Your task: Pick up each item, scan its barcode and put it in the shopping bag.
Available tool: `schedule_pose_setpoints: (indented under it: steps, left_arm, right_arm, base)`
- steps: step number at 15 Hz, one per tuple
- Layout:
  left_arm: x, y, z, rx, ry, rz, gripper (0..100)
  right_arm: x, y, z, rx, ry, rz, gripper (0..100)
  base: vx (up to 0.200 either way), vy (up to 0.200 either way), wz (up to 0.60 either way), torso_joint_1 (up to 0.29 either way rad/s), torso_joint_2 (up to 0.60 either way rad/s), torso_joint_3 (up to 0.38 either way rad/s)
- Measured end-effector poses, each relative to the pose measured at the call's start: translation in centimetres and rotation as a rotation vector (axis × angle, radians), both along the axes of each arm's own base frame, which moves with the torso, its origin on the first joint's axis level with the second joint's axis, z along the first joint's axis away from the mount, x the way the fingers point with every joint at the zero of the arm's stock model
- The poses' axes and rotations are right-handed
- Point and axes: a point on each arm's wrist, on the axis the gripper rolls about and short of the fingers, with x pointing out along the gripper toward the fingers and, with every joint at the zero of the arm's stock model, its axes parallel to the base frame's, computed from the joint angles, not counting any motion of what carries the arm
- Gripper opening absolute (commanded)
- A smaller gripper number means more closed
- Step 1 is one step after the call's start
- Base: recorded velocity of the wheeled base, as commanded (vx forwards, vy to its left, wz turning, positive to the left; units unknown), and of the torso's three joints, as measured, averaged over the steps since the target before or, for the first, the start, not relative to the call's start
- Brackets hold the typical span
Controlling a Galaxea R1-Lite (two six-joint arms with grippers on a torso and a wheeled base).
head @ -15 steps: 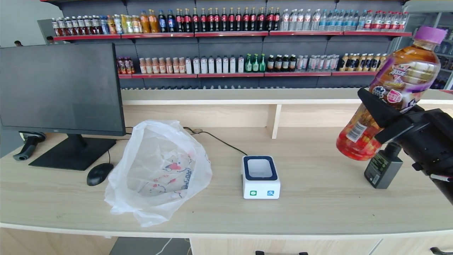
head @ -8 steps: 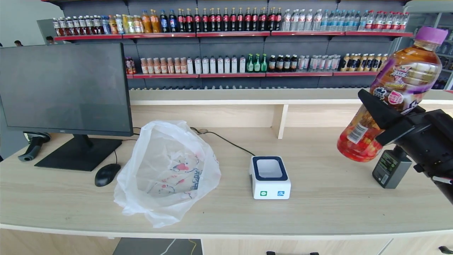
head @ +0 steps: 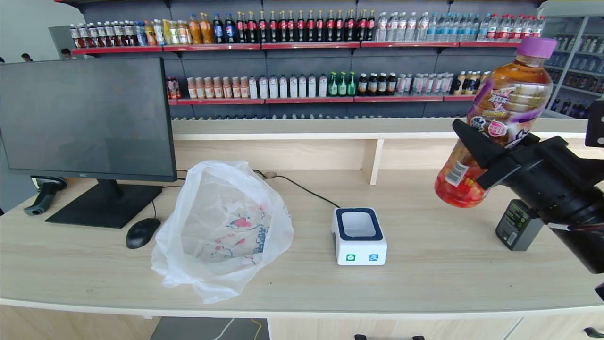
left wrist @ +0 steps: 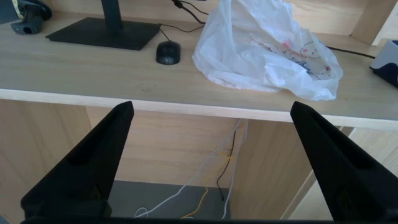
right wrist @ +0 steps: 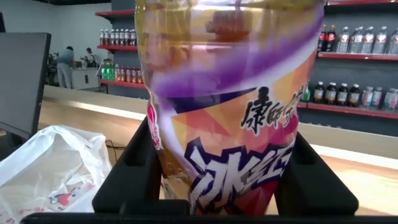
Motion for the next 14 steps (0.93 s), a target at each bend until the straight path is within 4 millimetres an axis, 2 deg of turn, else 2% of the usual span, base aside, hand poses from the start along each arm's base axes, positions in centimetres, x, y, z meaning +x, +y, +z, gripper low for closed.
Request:
schedule_pose_setpoints:
  steps: [4,11,14]
  left_arm:
    - [0.0,0.0,0.0,0.000,0.000,0.000,100]
    - [0.0,0.0,0.0,0.000,0.000,-0.001,100]
    - [0.0,0.0,0.0,0.000,0.000,0.000,100]
  right_arm:
    - [3.9,1.6,-2.1,-0.119,0.024,0.088,0]
    - [8.5,3.8,-5.0,-0.333,-0.046,0.207,0]
    - [10.1,5.1,-4.8,-0.412,-0.155,0.171,0]
  base:
    - [0.000,0.000,0.00,0.000,0.00,0.000]
    - [0.000,0.000,0.00,0.000,0.00,0.000]
    - [0.000,0.000,0.00,0.000,0.00,0.000]
